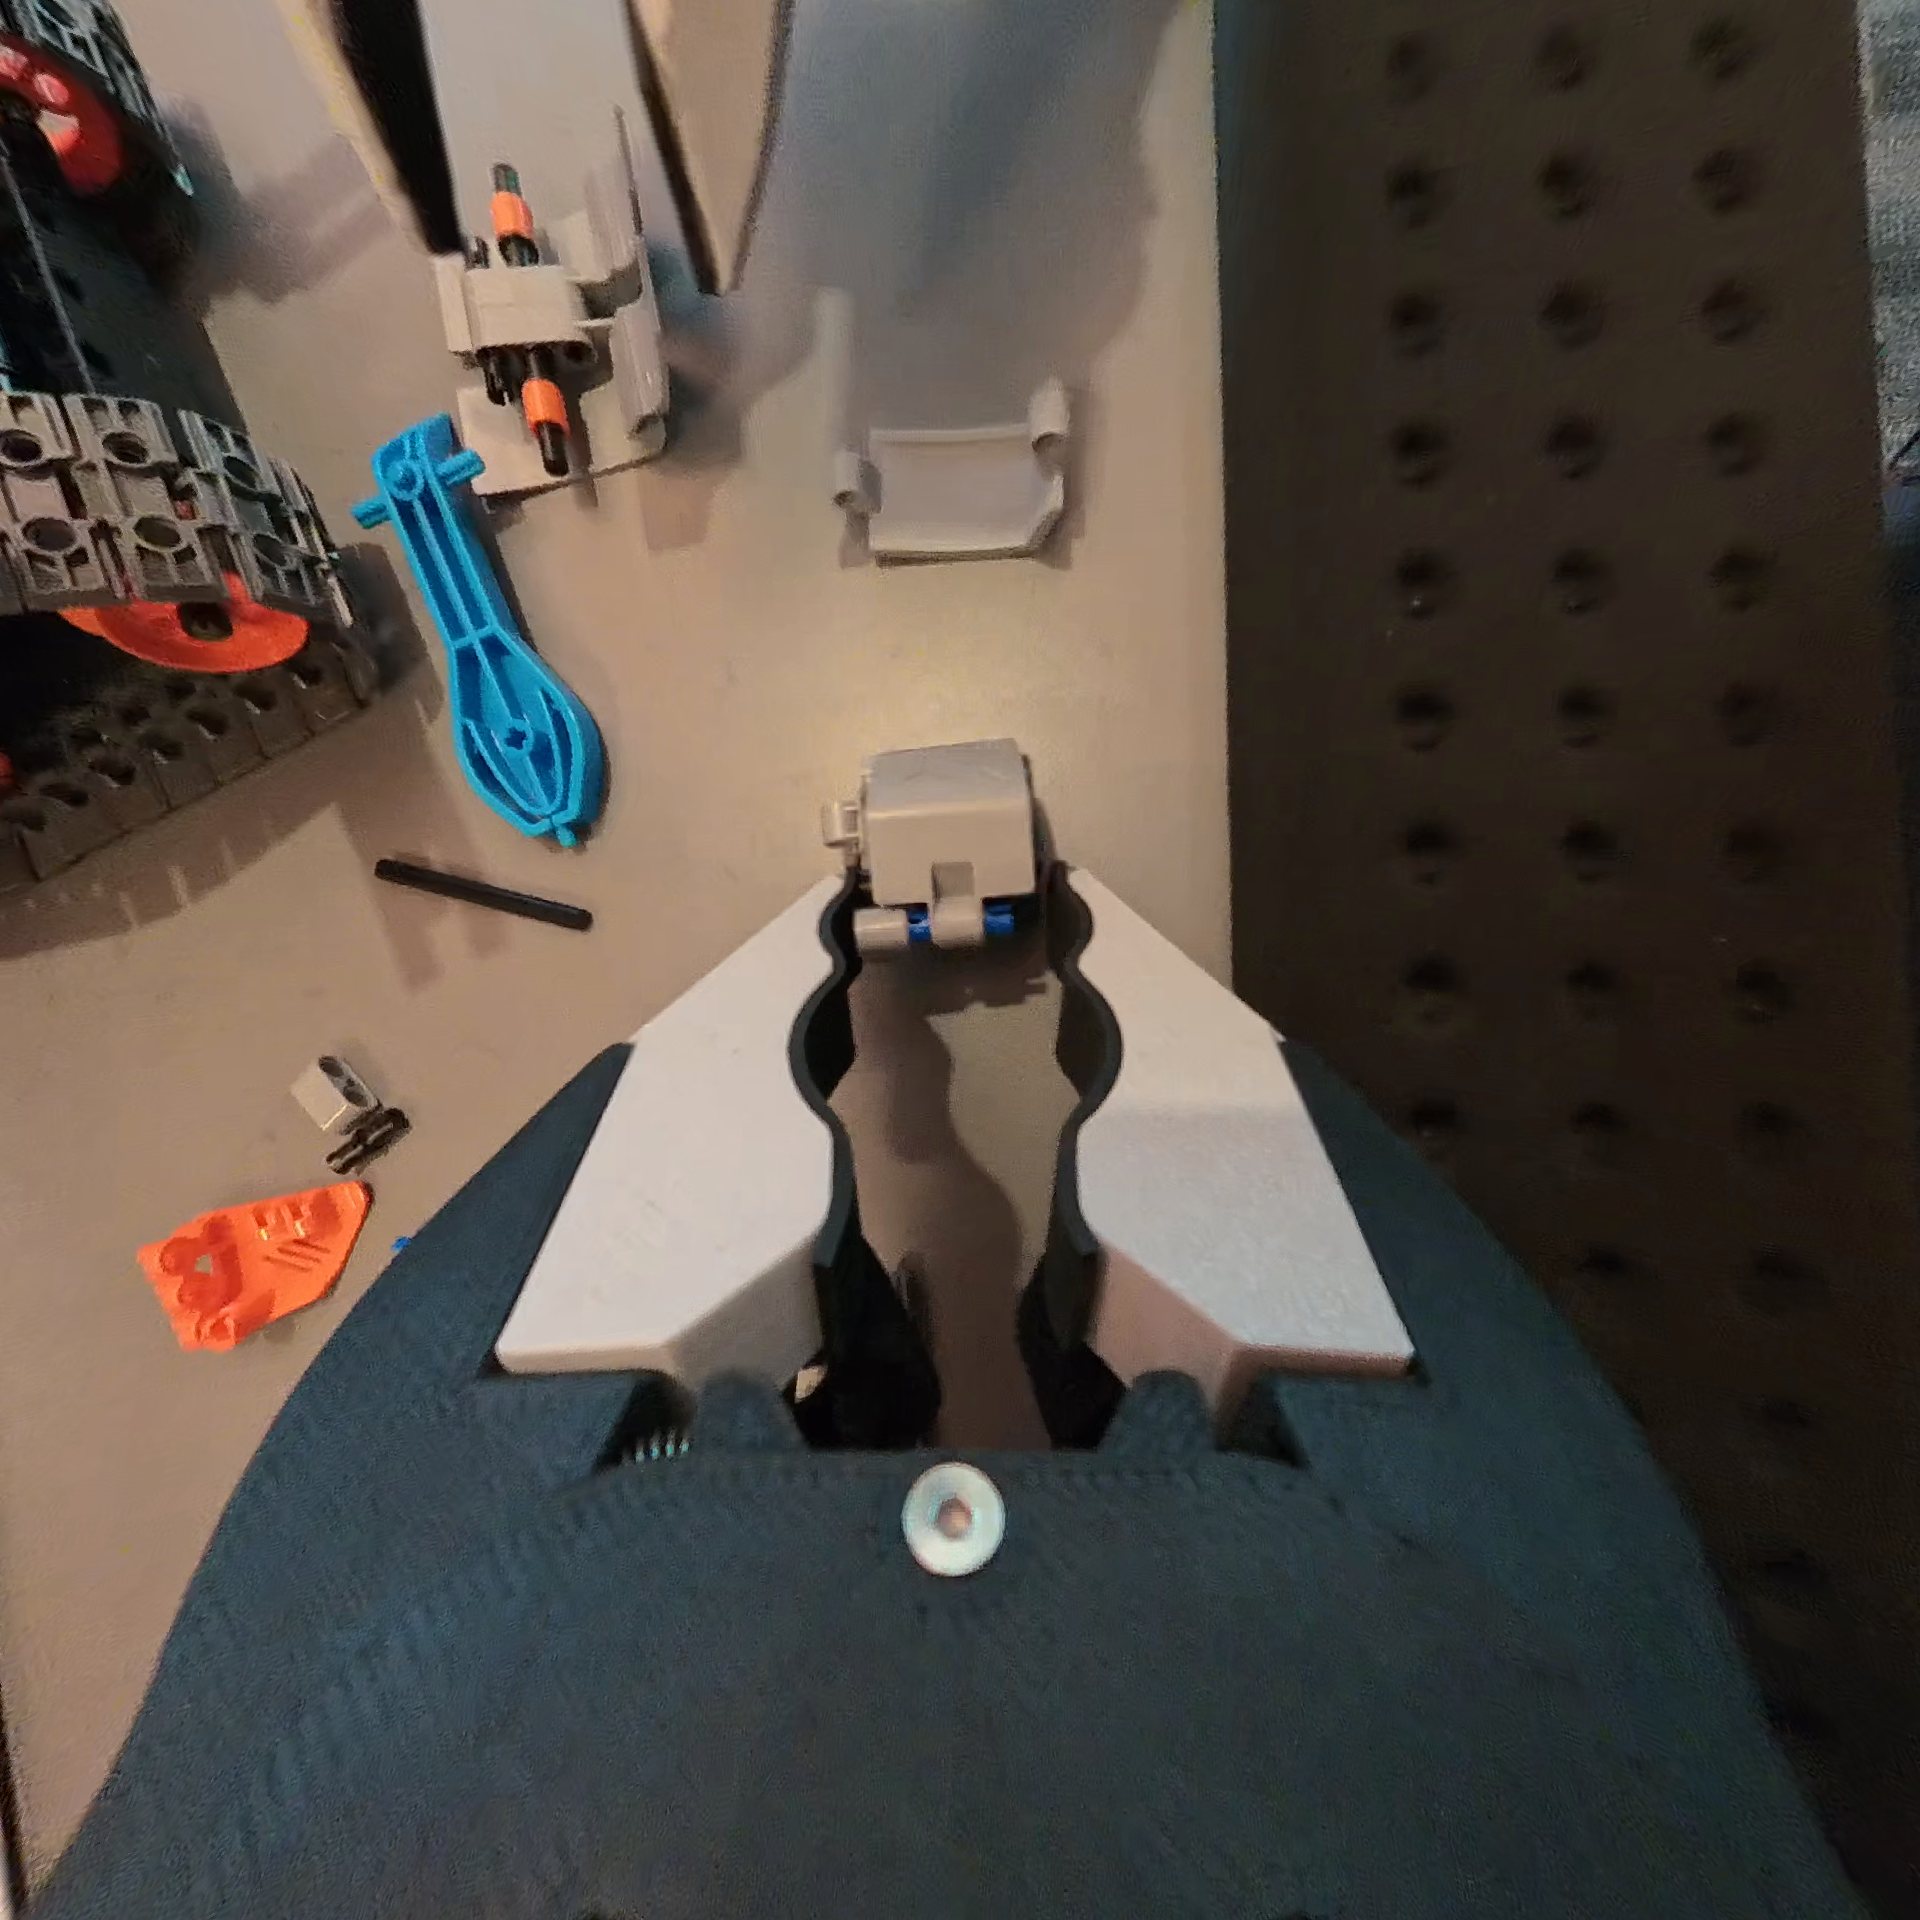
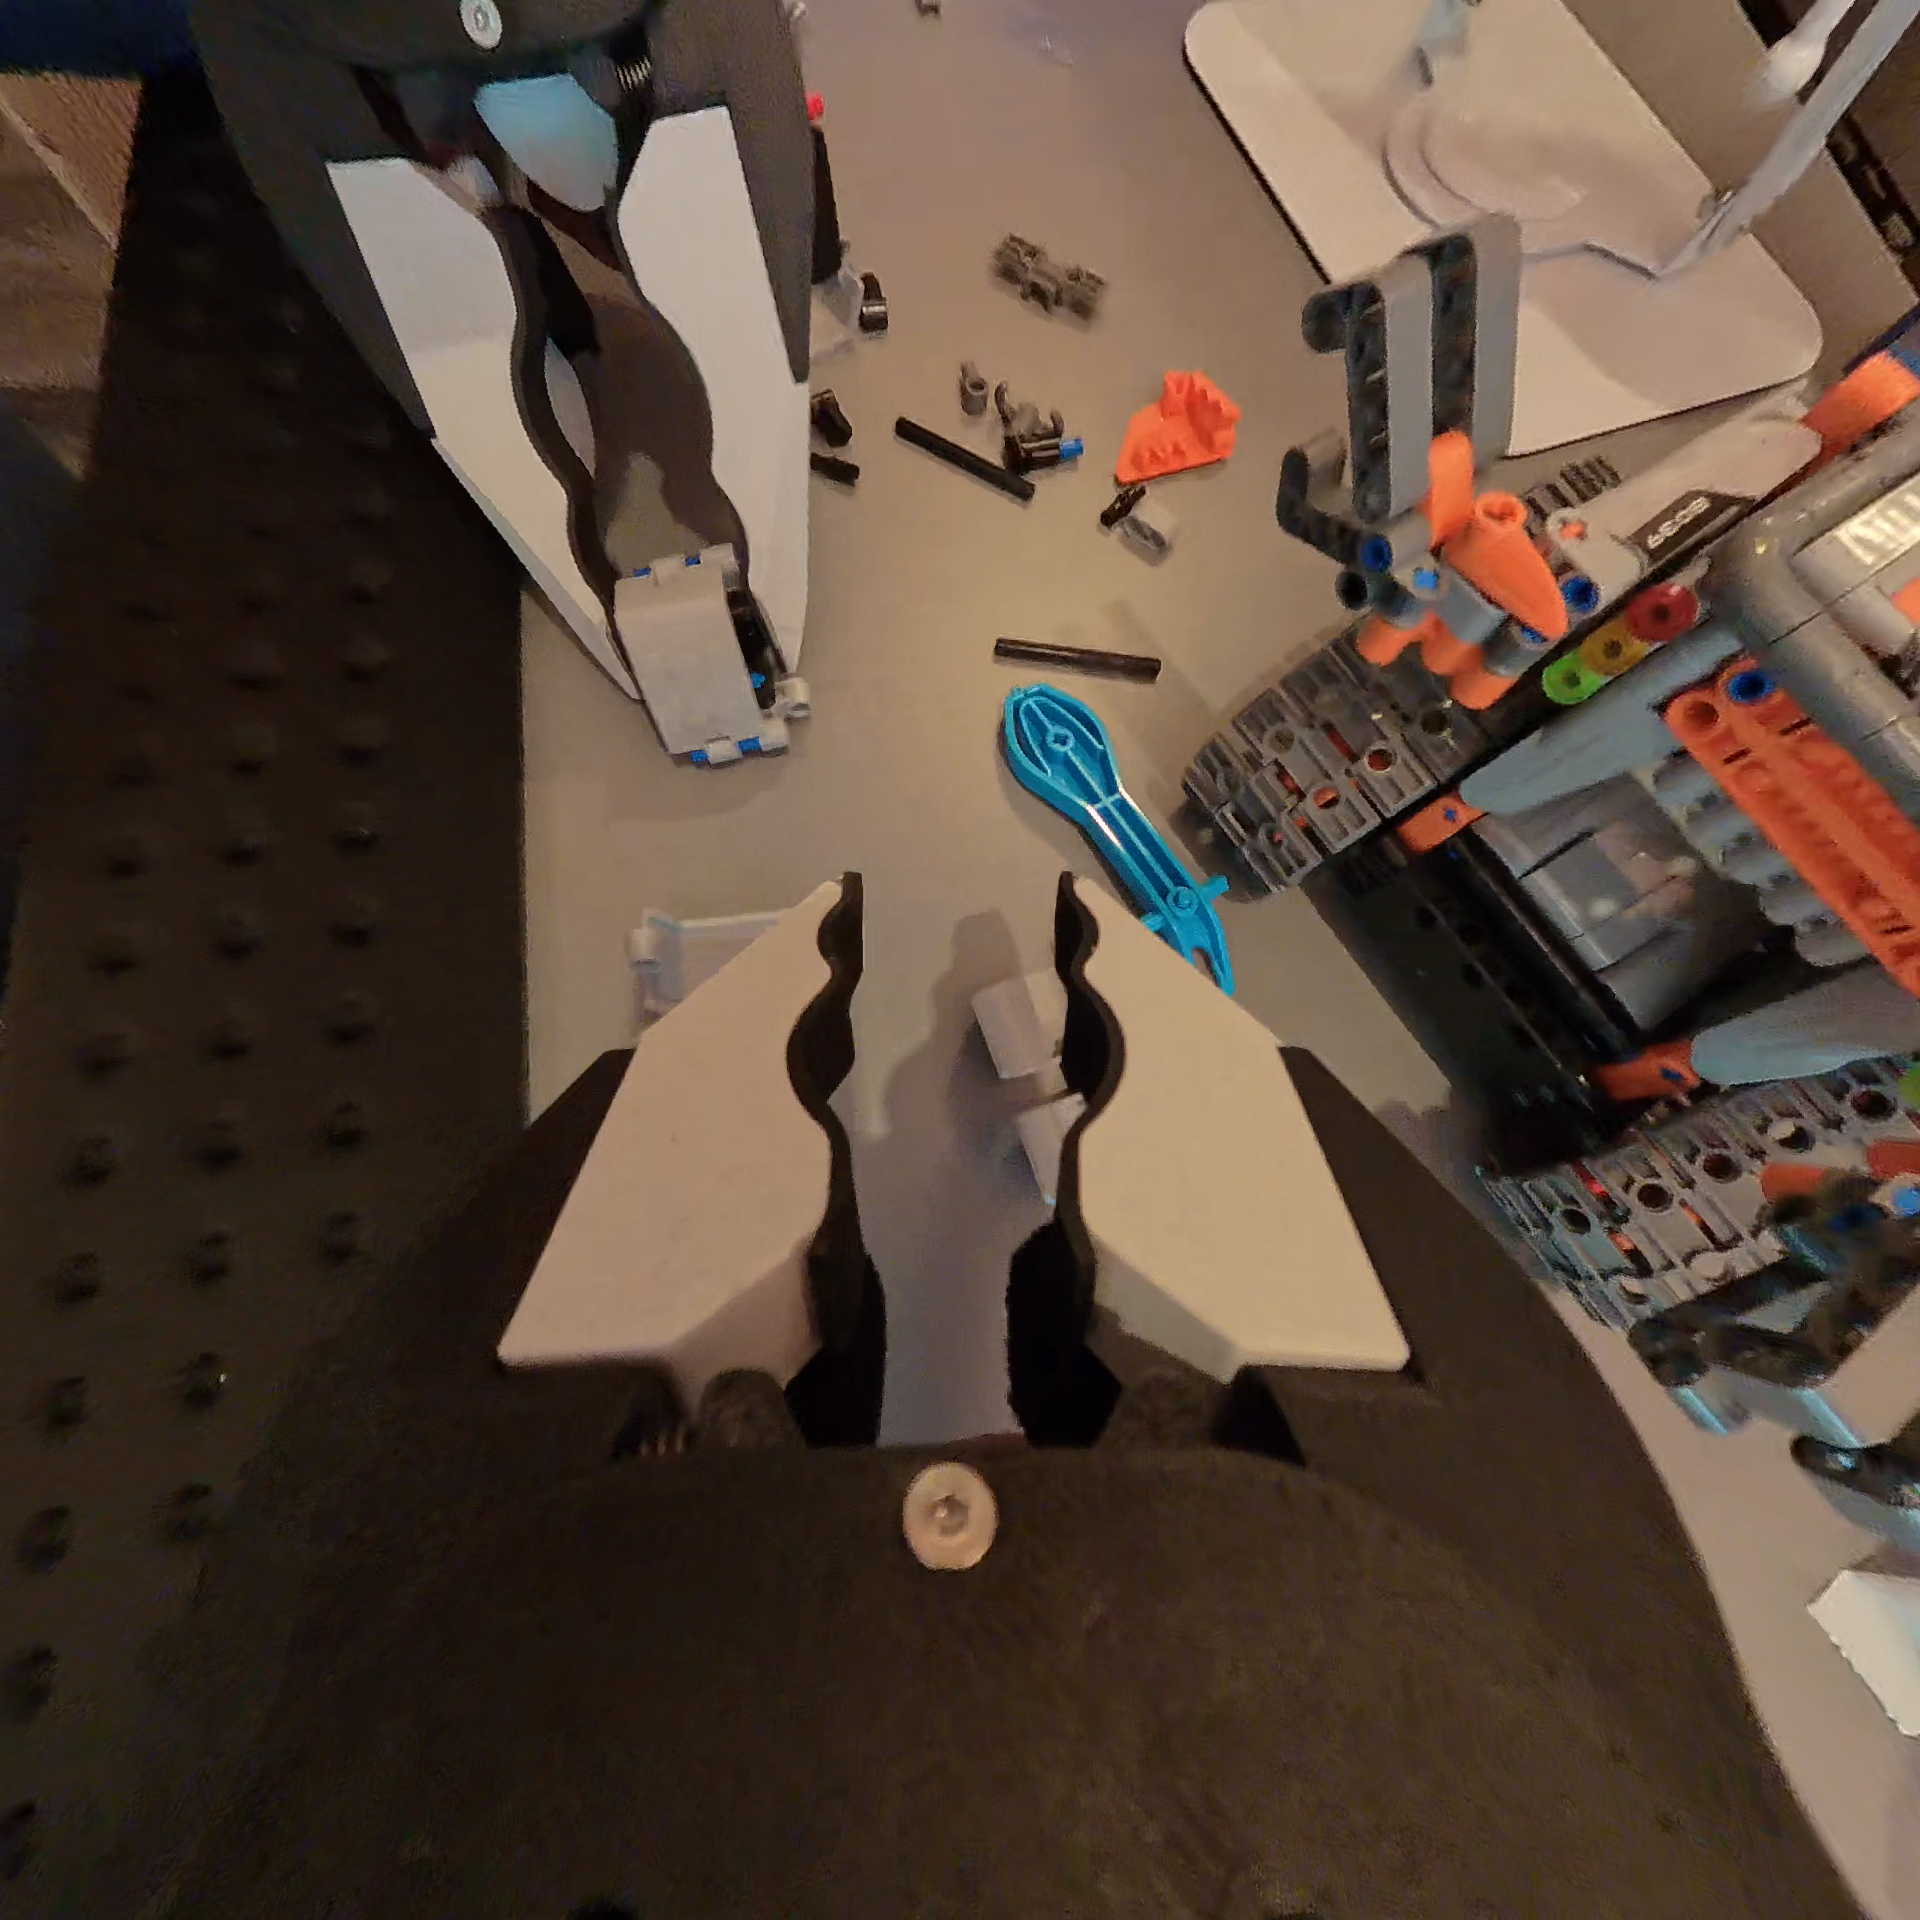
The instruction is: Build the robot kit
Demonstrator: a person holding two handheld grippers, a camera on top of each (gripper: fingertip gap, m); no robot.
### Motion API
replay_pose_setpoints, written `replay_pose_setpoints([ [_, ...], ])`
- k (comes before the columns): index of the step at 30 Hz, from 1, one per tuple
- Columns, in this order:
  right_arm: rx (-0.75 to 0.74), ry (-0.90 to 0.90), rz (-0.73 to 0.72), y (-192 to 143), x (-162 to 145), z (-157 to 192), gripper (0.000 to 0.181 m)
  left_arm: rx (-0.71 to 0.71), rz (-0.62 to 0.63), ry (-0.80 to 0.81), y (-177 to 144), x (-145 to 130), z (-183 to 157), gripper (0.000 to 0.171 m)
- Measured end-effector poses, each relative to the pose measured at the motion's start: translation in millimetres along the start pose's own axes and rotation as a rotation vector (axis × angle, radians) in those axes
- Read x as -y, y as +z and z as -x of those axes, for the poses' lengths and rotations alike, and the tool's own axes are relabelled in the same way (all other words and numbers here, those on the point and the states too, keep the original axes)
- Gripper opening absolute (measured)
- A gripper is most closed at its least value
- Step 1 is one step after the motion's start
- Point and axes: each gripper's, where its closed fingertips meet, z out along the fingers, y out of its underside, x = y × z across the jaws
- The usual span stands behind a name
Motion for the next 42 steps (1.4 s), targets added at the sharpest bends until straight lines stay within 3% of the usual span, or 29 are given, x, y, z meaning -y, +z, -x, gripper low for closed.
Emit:
replay_pose_setpoints([
  [5,0.027,-0.004,0.001,3.4,-4.0,7.2,0.037,-0.017,-0.025,-0.049,-6.7,-3.6,0.2,0.055],
  [11,0.096,-0.053,-0.028,9.1,7.1,27.1,0.036,0.022,-0.099,-0.105,-21.9,6.2,2.5,0.053],
  [16,0.129,-0.07,-0.03,15.7,8.5,34.1,0.037,0.039,-0.08,-0.142,-11.7,11.5,-1.9,0.053],
  [20,0.149,-0.092,-0.02,19.9,8.9,42.8,0.037,0.056,-0.073,-0.185,-1.0,12.6,-2.2,0.032],
  [22,0.148,-0.099,-0.011,22.8,8.2,44.5,0.037,0.058,-0.08,-0.221,0.3,12.5,-0.4,0.031],
  [26,0.154,-0.098,-0.008,23.9,7.5,46.1,0.04,-0.008,-0.184,-0.332,-8.1,22.4,2.7,0.031],
  [31,0.189,-0.105,-0.023,32.7,15.5,55.6,0.042,-0.014,-0.305,-0.343,-17.7,36.2,6.6,0.031],
  [32,0.185,-0.097,-0.03,35.1,16.8,54.8,0.041,-0.022,-0.338,-0.351,-20.1,40.5,6.5,0.031],
  [33,0.196,-0.095,-0.031,35.6,16.8,56.3,0.029,-0.051,-0.372,-0.367,-22.5,45.0,4.1,0.03],
  [36,0.171,-0.103,-0.071,30.5,23.6,52.7,0.025,-0.041,-0.446,-0.365,-30.2,49.1,8.0,0.031],
  [42,0.133,-0.206,-0.025,30.6,21.8,55.6,0.024,-0.004,-0.409,-0.31,-36.2,39.7,7.1,0.039],
])
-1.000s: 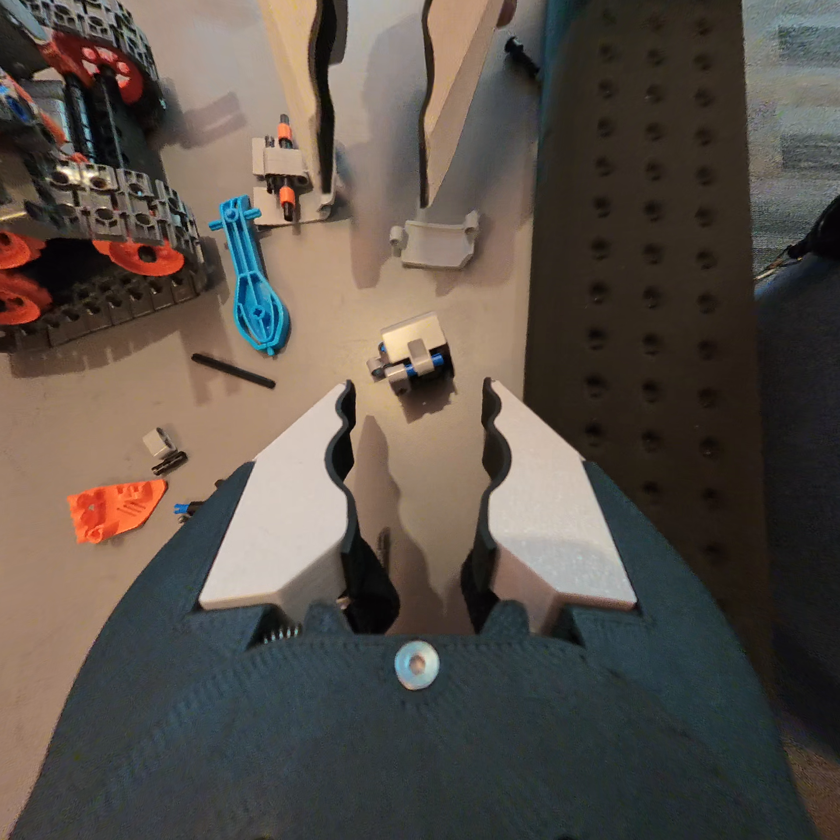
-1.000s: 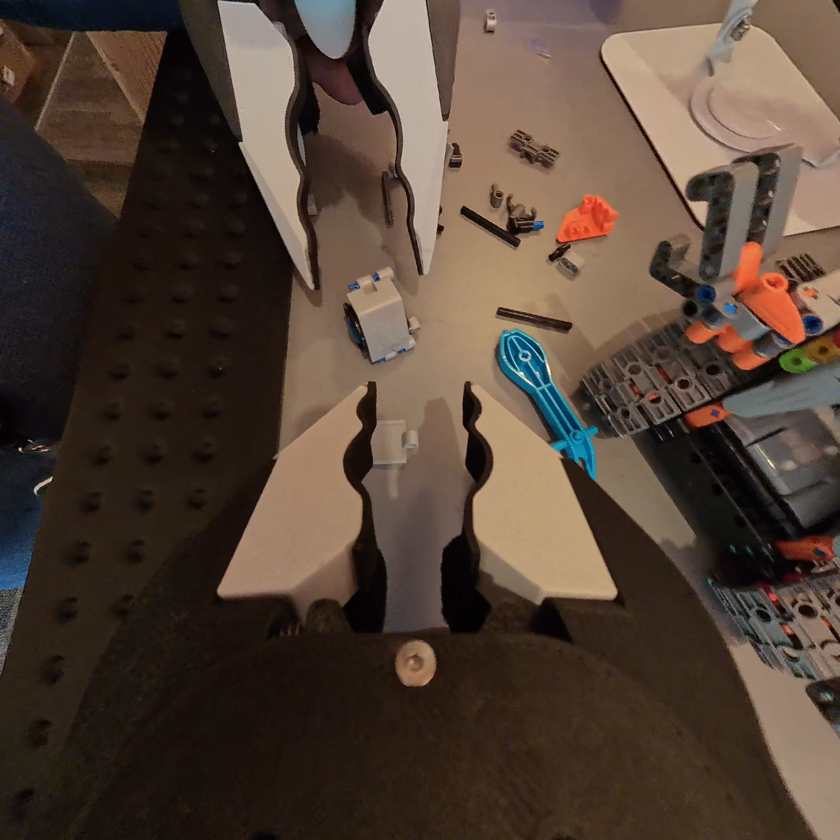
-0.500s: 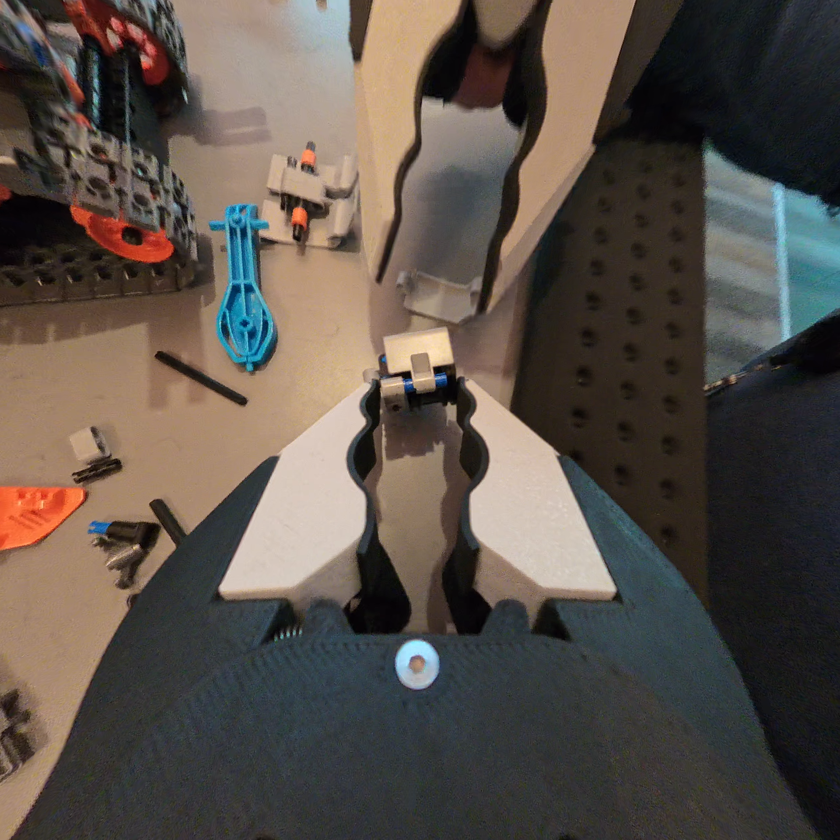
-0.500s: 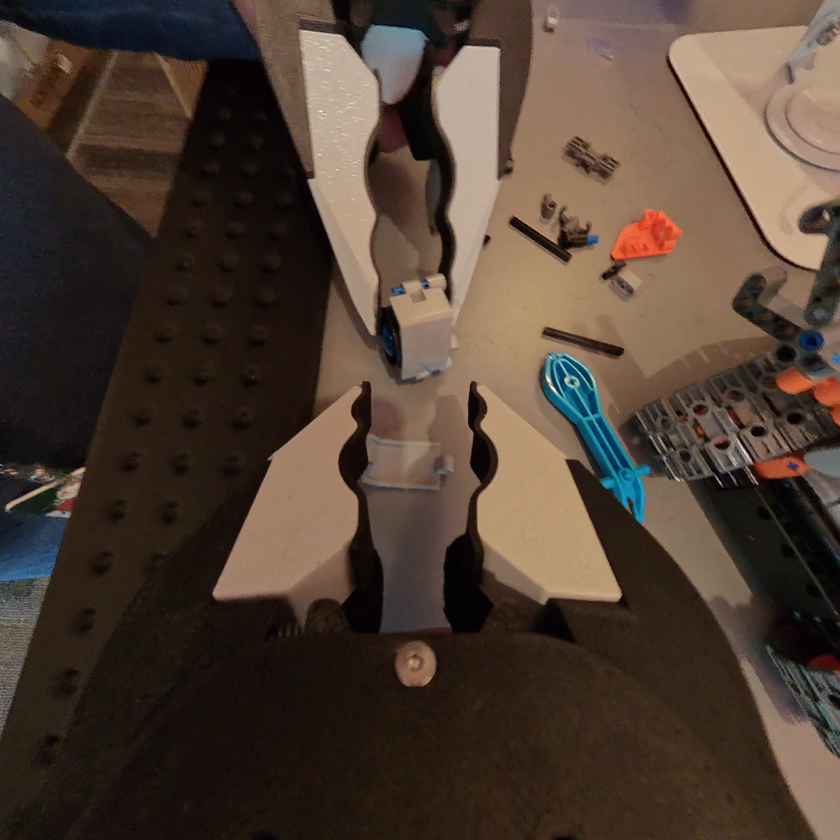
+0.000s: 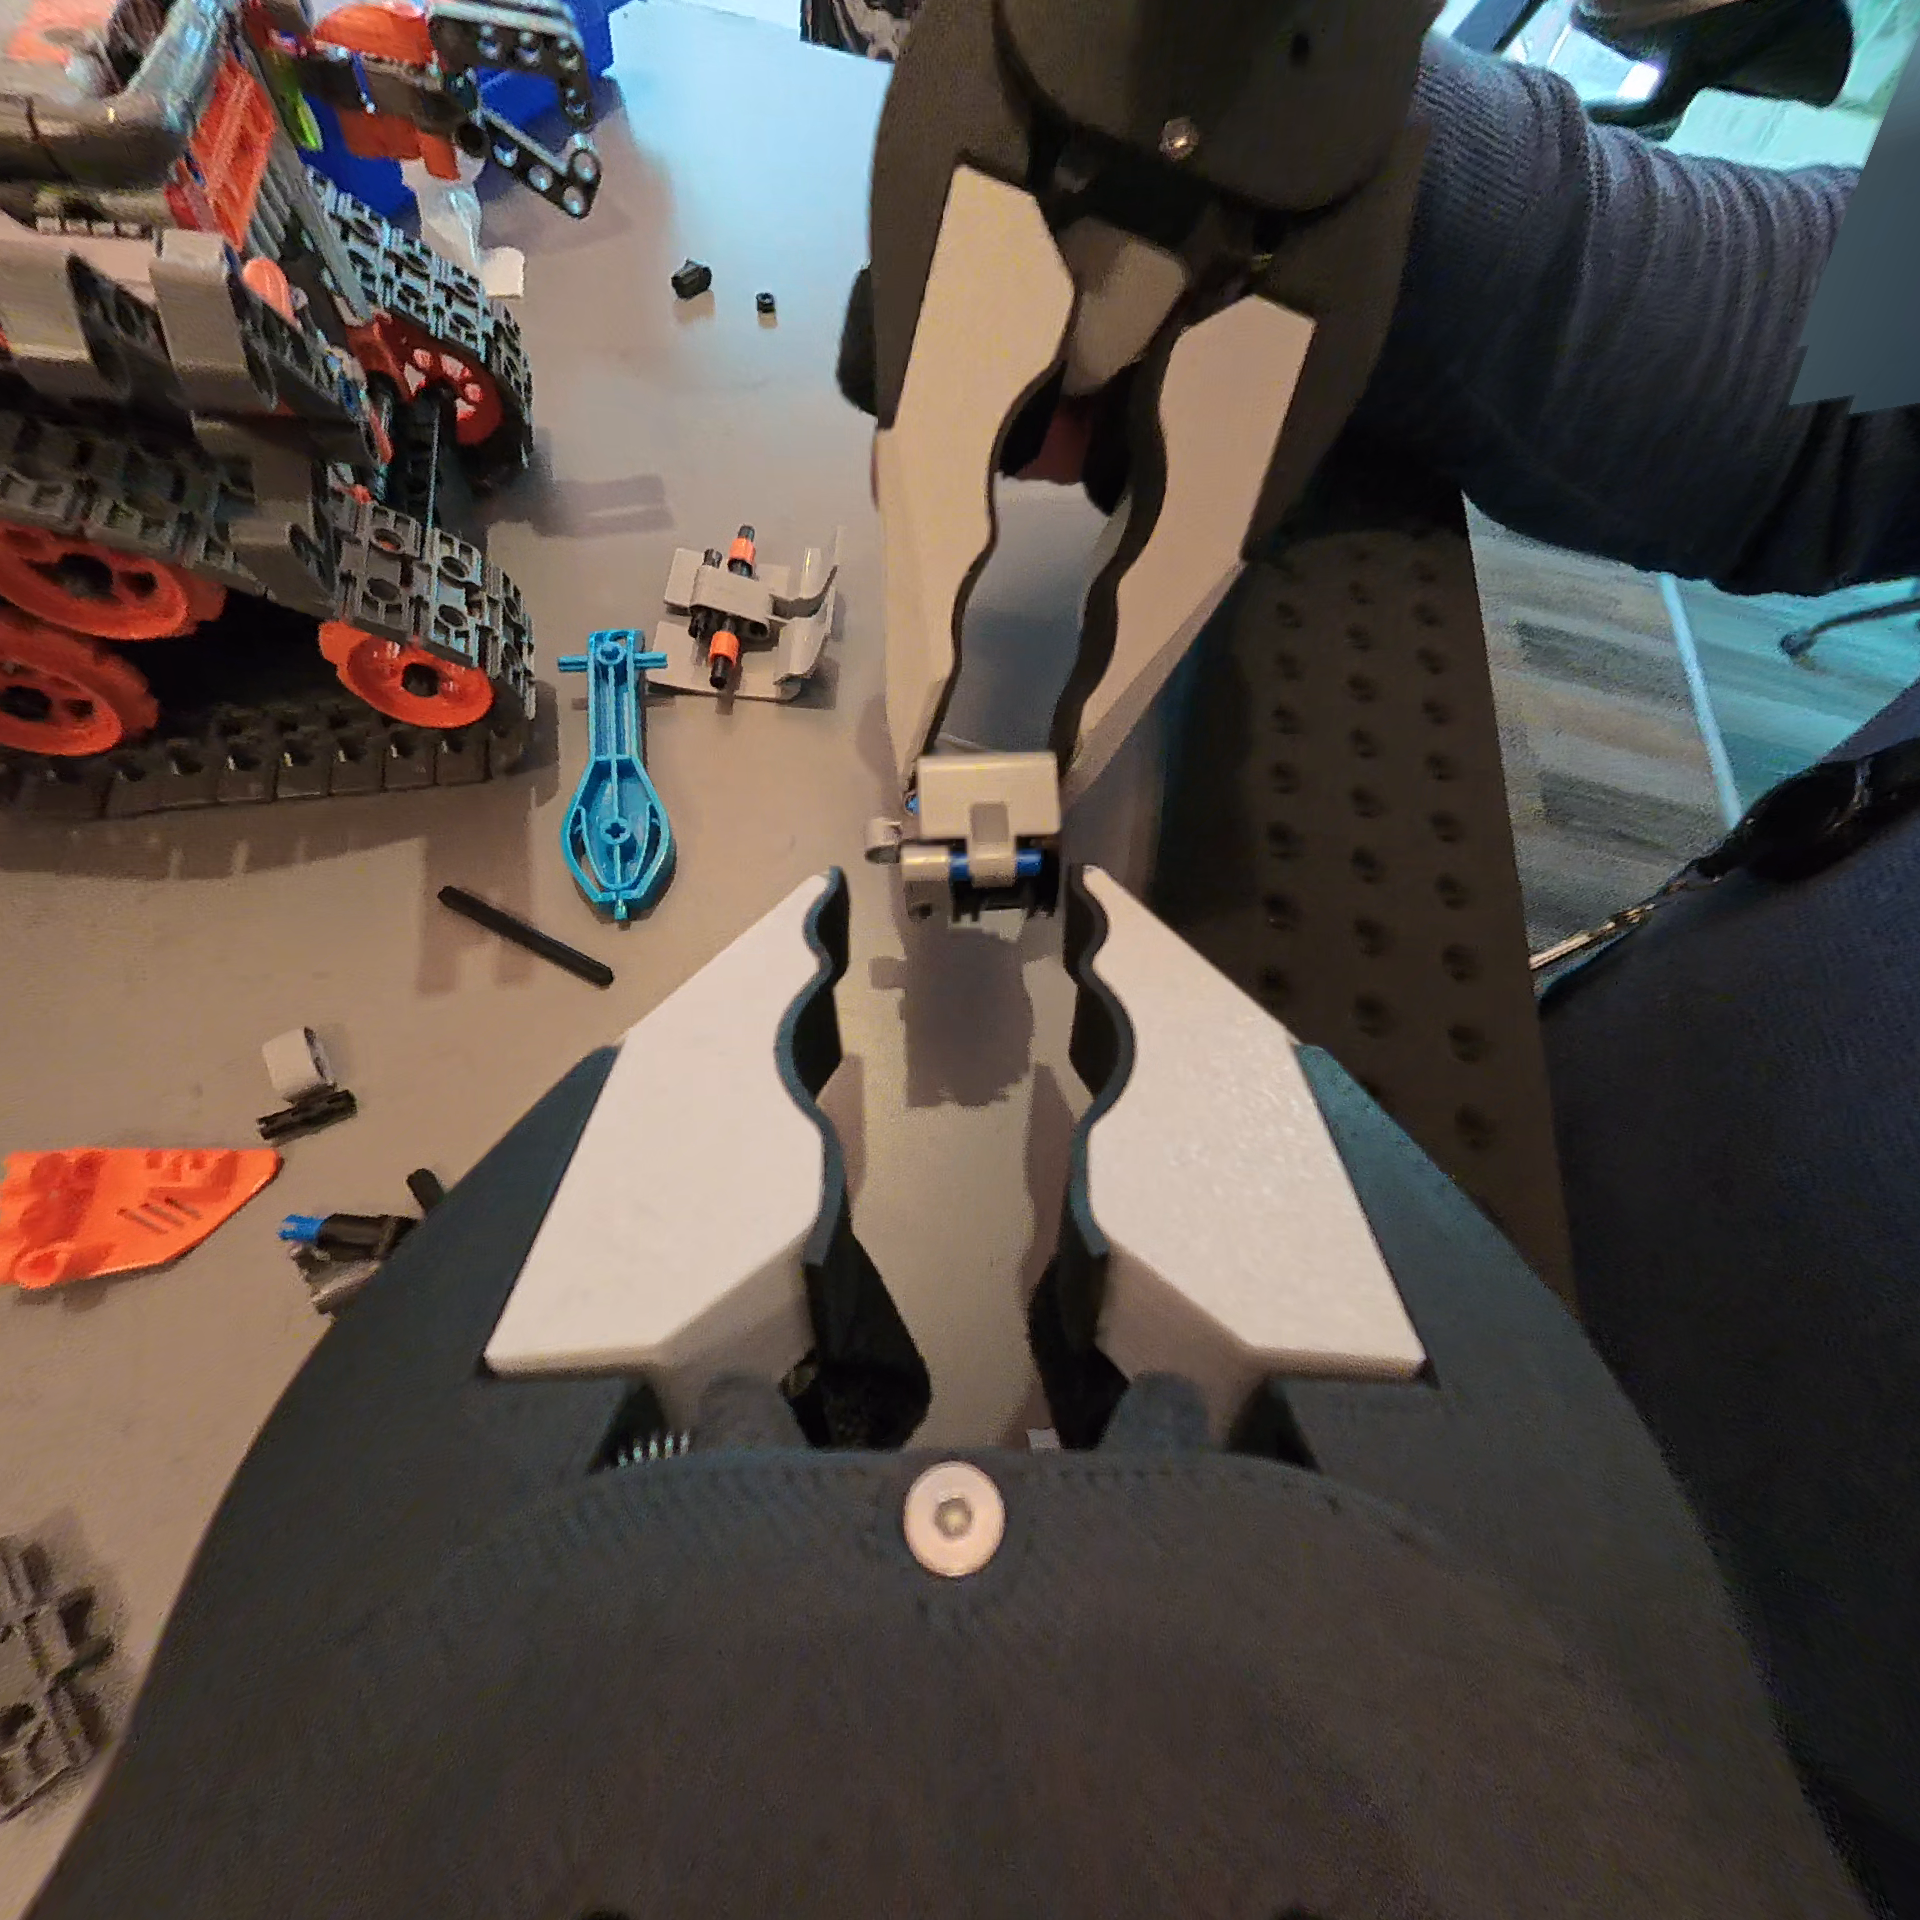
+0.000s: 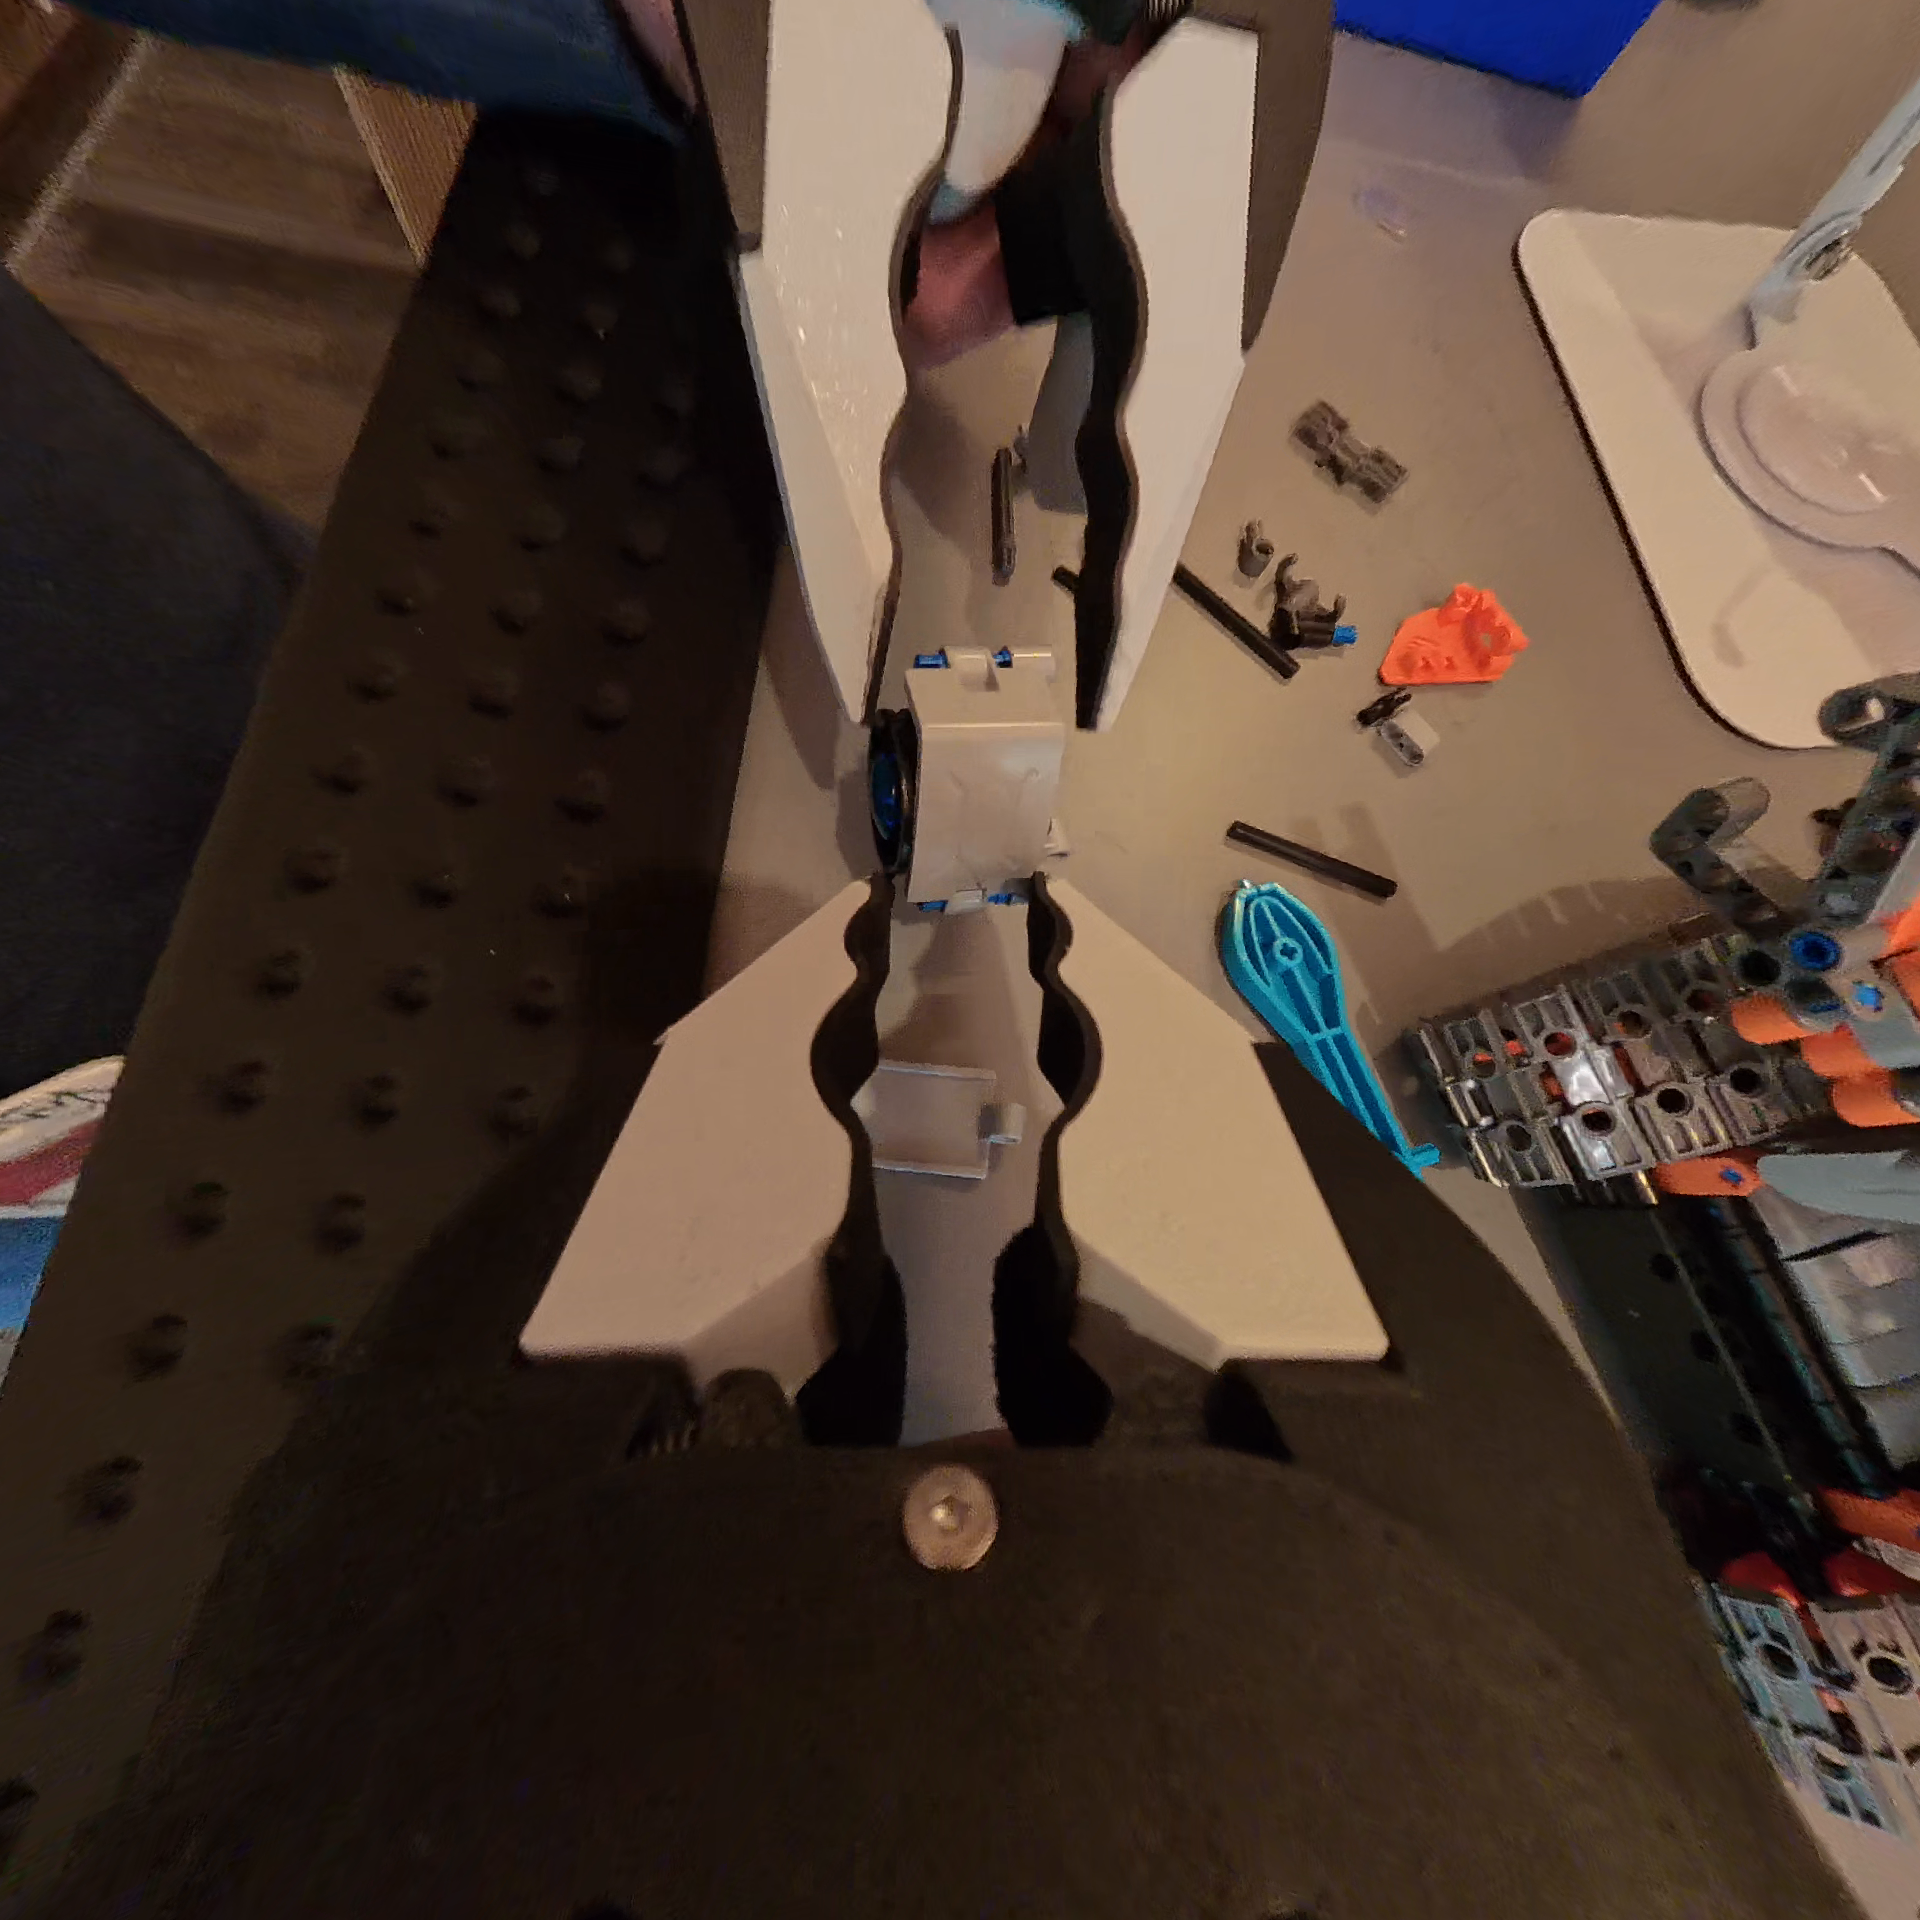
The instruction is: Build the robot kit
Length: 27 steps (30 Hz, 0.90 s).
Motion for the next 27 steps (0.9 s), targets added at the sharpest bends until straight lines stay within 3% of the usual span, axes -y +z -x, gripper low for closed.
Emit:
replay_pose_setpoints([
  [5,0.1,0.004,0.072,14.8,-7.4,7.3,0.025,0.0,0.103,0.056,4.4,-15.2,-7.2,0.027],
  [7,0.088,0.013,0.108,20.4,-12.4,3.7,0.042,0.065,0.176,0.058,6.9,-27.8,1.0,0.027],
  [8,0.07,0.014,0.132,19.1,-15.2,1.8,0.051,0.073,0.189,0.065,7.9,-30.6,0.8,0.027],
  [13,-0.018,0.052,0.198,-14.8,-31.5,3.2,0.048,0.252,0.234,0.058,9.7,-29.7,13.0,0.027],
  [21,-0.058,0.063,0.281,-7.1,-55.1,17.2,0.022,0.187,0.215,0.0,10.1,-29.0,-0.4,0.041],
  [23,-0.046,0.071,0.252,-3.3,-53.5,19.1,0.006,0.15,0.227,0.017,7.1,-31.2,-4.3,0.041],
  [27,-0.016,0.088,0.192,-4.8,-45.5,21.7,0.004,0.104,0.234,0.064,3.1,-33.0,-11.7,0.037],
])
